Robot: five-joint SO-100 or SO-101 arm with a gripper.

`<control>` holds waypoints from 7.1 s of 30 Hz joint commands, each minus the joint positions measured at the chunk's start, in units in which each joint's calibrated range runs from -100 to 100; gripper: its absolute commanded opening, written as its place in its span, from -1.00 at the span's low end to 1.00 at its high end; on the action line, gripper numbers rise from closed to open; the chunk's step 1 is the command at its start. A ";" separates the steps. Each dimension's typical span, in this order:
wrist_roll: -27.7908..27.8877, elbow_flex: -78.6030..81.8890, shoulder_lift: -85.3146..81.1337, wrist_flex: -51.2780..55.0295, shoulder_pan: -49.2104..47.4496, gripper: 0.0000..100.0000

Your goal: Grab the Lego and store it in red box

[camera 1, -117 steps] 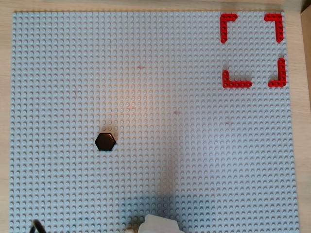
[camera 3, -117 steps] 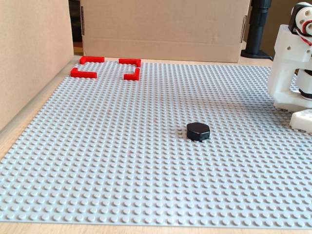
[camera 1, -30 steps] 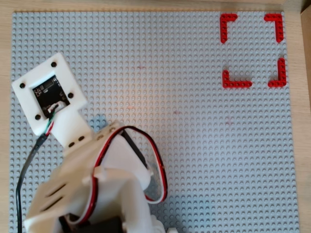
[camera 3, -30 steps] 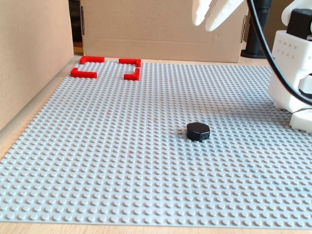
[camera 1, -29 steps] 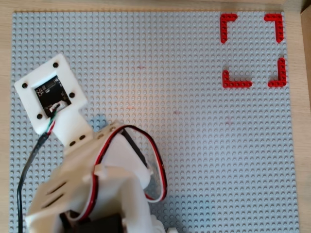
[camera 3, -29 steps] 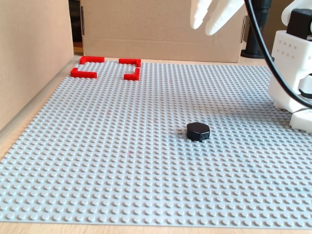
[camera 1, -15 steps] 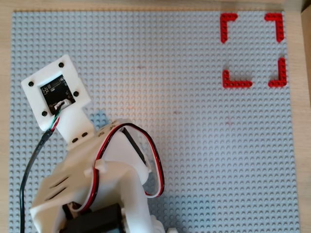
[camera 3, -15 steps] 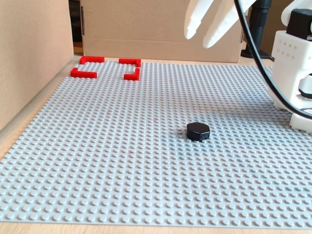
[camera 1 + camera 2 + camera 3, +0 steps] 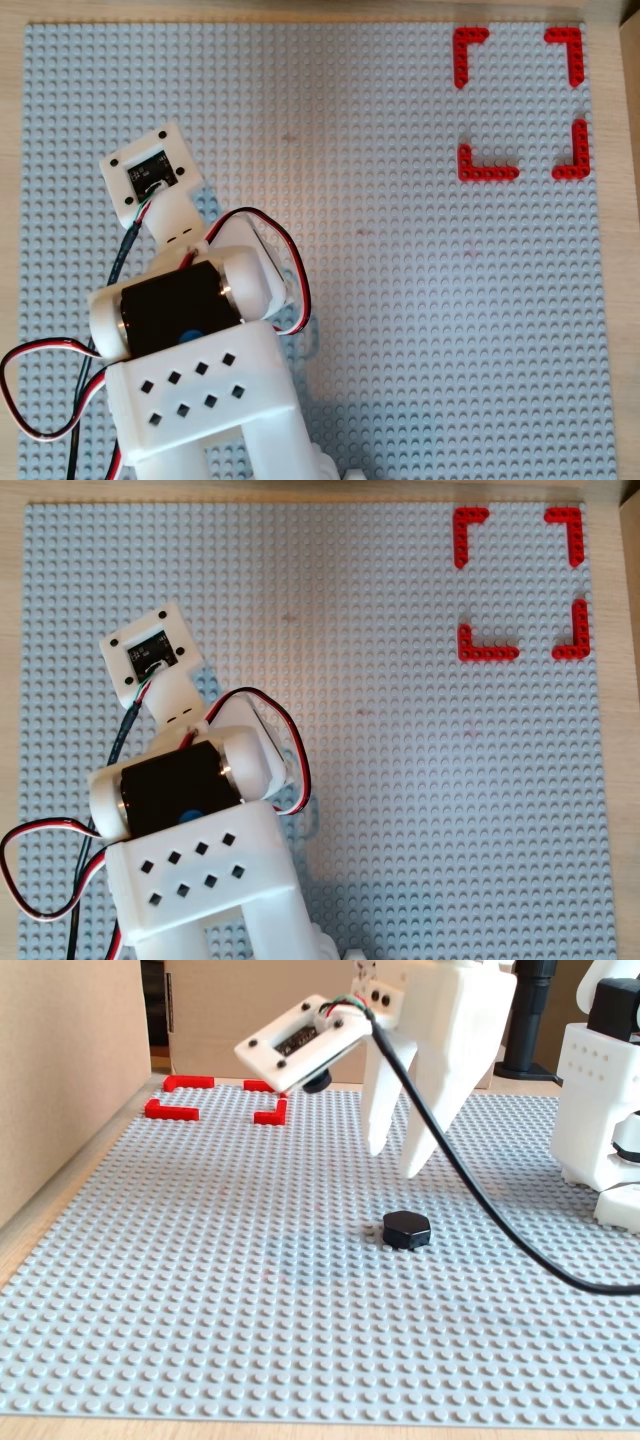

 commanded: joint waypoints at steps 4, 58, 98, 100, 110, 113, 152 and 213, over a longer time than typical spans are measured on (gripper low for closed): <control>-1.14 -3.68 5.63 -0.70 -0.88 -0.63; -2.13 6.78 5.03 -14.12 -5.49 -0.53; -1.25 8.60 5.63 -9.39 -4.97 -0.64; -1.25 8.60 5.63 -9.39 -4.97 -0.64; -1.30 8.60 5.71 -9.47 -4.82 -0.66; -1.25 8.78 5.71 -9.30 -4.82 -0.64; 2.92 9.60 5.03 -6.14 -2.52 -0.66; -12.35 -20.49 -12.17 -7.54 34.55 -0.82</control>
